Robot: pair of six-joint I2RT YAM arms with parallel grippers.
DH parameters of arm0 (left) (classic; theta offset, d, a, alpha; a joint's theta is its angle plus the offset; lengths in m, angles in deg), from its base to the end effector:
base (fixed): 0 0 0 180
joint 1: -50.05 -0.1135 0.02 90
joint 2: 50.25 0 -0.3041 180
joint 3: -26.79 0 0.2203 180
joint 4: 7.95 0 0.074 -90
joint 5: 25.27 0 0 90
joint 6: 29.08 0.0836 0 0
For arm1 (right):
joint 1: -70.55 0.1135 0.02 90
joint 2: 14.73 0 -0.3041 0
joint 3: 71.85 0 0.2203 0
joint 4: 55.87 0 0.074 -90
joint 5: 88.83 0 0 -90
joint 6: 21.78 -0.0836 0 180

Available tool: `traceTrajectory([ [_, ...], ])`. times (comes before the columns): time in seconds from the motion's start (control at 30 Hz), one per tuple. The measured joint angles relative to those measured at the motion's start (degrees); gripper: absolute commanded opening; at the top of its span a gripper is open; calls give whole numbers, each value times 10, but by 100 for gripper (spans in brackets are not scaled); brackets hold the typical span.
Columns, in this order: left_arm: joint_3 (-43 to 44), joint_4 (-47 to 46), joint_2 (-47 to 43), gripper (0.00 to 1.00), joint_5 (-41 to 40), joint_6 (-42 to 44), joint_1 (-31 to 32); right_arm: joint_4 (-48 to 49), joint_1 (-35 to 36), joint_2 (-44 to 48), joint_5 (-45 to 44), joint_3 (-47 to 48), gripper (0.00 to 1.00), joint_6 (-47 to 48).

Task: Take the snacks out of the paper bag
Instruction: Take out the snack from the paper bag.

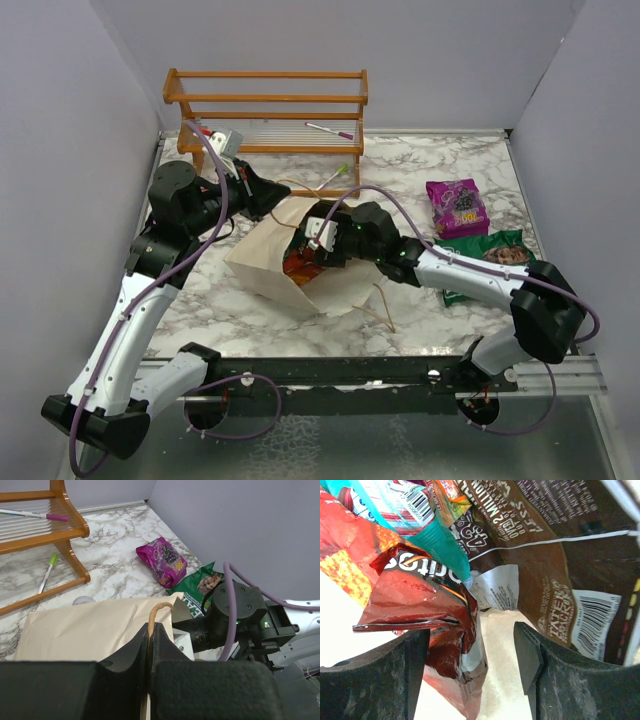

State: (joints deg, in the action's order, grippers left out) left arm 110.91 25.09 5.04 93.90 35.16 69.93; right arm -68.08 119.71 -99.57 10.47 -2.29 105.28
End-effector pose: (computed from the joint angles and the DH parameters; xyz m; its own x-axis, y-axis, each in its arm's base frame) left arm 0.1615 -0.1017 0.4589 -0.3899 -0.2625 -0.8826 0.6491 0.6015 -0.4657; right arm 0.2147 0.2691 0.2861 0.2655 -0.6022 -0.7529 -0.8525 0.2180 -0.4751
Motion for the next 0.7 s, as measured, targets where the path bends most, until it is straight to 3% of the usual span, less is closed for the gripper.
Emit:
traceTrajectory([
  [0.4, -3, 5, -6, 0, -2, 0, 0, 8, 0, -17, 43, -9, 2, -56],
  [0.7, -5, 4, -7, 0, -5, -2, 0, 7, 0, 21, 93, -13, 1, -119],
])
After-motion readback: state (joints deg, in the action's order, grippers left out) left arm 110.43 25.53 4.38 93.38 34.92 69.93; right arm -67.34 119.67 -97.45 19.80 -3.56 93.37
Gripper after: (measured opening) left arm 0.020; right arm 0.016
